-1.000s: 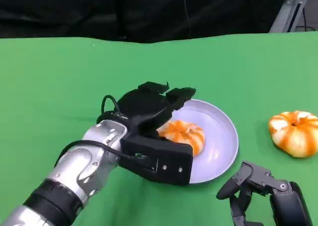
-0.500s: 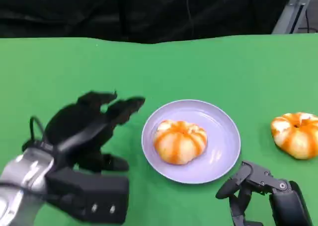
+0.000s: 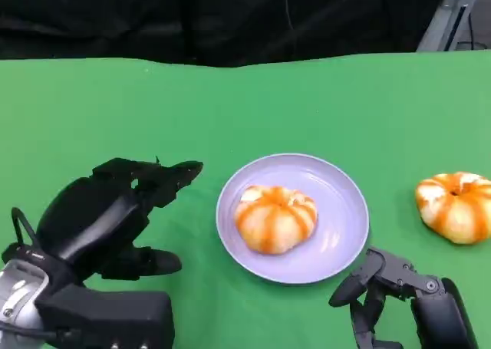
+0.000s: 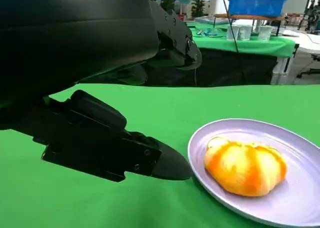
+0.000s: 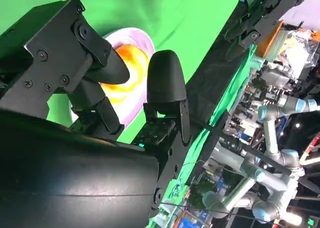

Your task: Grasp the bread from the table and place it into the plate.

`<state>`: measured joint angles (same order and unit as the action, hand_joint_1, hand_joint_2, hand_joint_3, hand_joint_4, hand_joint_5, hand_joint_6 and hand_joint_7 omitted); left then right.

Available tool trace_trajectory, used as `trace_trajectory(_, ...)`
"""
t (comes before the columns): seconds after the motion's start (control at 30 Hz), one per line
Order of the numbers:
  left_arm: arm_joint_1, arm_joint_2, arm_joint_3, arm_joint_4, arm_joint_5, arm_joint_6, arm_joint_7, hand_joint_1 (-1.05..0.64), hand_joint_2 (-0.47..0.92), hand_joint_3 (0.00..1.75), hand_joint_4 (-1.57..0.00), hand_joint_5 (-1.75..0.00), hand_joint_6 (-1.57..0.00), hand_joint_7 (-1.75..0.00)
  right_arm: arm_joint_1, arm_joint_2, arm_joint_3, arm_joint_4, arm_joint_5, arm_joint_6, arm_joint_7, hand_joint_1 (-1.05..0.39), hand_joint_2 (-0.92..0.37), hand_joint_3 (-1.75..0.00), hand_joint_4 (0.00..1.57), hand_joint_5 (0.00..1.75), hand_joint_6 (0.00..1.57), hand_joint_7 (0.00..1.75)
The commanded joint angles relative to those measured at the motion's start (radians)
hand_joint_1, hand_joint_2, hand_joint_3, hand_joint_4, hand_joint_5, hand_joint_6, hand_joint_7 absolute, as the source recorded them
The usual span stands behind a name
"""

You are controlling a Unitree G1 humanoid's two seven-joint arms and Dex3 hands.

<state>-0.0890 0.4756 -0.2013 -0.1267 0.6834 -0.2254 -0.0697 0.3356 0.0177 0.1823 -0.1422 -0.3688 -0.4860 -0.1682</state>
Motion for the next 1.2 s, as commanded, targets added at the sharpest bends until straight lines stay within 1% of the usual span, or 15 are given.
trace_trajectory(0.03,0.006,0.009,0.015,-0.008,-0.004,-0.006,0.008,-0.64,0.92,0.13,-0.26,-0.42,-0.30,-0.05,0.003,-0.004,-0.001,-0.007,0.004,0.003,-0.008,0.06,-0.26,-1.43,0.92,1.72,0.85,1.31)
trace_trajectory(0.2,0.006,0.008,0.016,-0.008,-0.004,-0.006,0.007,-0.64,0.92,0.13,-0.26,-0.41,-0.31,-0.05,0.003,-0.004,-0.001,-0.007,0.004,0.003,-0.008,0.06,-0.26,-1.43,0.92,1.72,0.85,1.31)
trace_trajectory(0.23,0.137,-0.096,0.061,-0.003,-0.206,-0.076,0.053,-0.64,0.92,0.13,-0.26,-0.41,-0.31,-0.05,0.004,-0.009,-0.005,-0.006,0.009,0.001,-0.005,0.06,-0.26,-1.43,0.92,1.72,0.85,1.31)
trace_trajectory(0.27,0.236,-0.175,0.095,0.001,-0.359,-0.130,0.086,-0.23,0.84,0.44,-0.61,-0.92,-0.71,-0.47,0.005,-0.013,-0.009,-0.005,0.013,0.001,-0.002,0.04,-0.27,-1.40,0.91,1.71,0.85,1.30)
trace_trajectory(0.3,0.302,-0.228,0.119,0.004,-0.465,-0.169,0.106,-0.09,0.73,0.69,-0.72,-1.13,-0.79,-0.74,0.005,-0.016,-0.011,-0.005,0.015,0.000,0.000,0.03,-0.28,-1.39,0.90,1.71,0.85,1.30)
trace_trajectory(0.33,0.336,-0.256,0.133,0.007,-0.521,-0.192,0.114,-0.02,0.66,0.84,-0.77,-1.23,-0.83,-0.89,0.006,-0.017,-0.012,-0.005,0.016,0.000,0.001,0.03,-0.28,-1.38,0.90,1.71,0.85,1.30)
trace_trajectory(0.37,0.338,-0.260,0.138,0.009,-0.528,-0.200,0.107,0.03,0.62,0.94,-0.81,-1.30,-0.84,-0.99,0.006,-0.017,-0.012,-0.005,0.016,-0.001,0.001,0.03,-0.29,-1.37,0.90,1.70,0.85,1.30)
trace_trajectory(0.5,0.346,-0.279,0.157,0.016,-0.545,-0.224,0.078,0.06,0.59,1.01,-0.83,-1.34,-0.85,-1.06,0.006,-0.018,-0.012,-0.005,0.017,-0.001,0.001,0.03,-0.29,-1.36,0.90,1.70,0.85,1.29)
trace_trajectory(0.53,0.345,-0.291,0.157,0.028,-0.595,-0.205,0.050,0.06,0.58,1.01,-0.83,-1.34,-0.85,-1.07,0.003,-0.020,-0.015,0.000,0.023,-0.008,0.002,0.03,-0.29,-1.36,0.90,1.70,0.85,1.29)
trace_trajectory(0.57,0.345,-0.299,0.156,0.037,-0.632,-0.190,0.030,0.03,0.53,1.14,-0.82,-1.58,-0.81,-1.33,0.001,-0.022,-0.017,0.004,0.027,-0.013,0.002,0.04,-0.29,-1.37,0.90,1.70,0.85,1.30)
trace_trajectory(0.6,0.344,-0.305,0.156,0.043,-0.659,-0.180,0.014,0.02,0.50,1.19,-0.82,-1.66,-0.79,-1.44,-0.001,-0.024,-0.018,0.006,0.030,-0.017,0.002,0.04,-0.29,-1.38,0.89,1.70,0.85,1.30)
trace_trajectory(0.63,0.344,-0.308,0.157,0.046,-0.674,-0.175,0.004,0.02,0.49,1.22,-0.82,-1.70,-0.78,-1.49,-0.002,-0.025,-0.018,0.008,0.032,-0.019,0.002,0.05,-0.28,-1.38,0.89,1.71,0.85,1.31)
trace_trajectory(0.7,0.342,-0.312,0.161,0.050,-0.688,-0.172,-0.012,0.01,0.48,1.25,-0.81,-1.74,-0.77,-1.54,-0.002,-0.027,-0.018,0.008,0.034,-0.021,0.003,0.05,-0.28,-1.39,0.89,1.71,0.84,1.31)
trace_trajectory(0.83,0.344,-0.323,0.163,0.053,-0.727,-0.153,-0.046,-0.01,0.46,1.28,-0.81,-1.75,-0.76,-1.57,0.000,-0.029,-0.020,0.005,0.033,-0.022,0.004,0.05,-0.28,-1.40,0.90,1.71,0.84,1.32)
trace_trajectory(1.2,0.346,-0.333,0.172,0.049,-0.731,-0.143,-0.064,-0.01,0.45,1.30,-0.81,-1.75,-0.75,-1.58,0.000,-0.028,-0.021,0.005,0.032,-0.023,0.004,0.05,-0.27,-1.40,0.90,1.71,0.84,1.32)
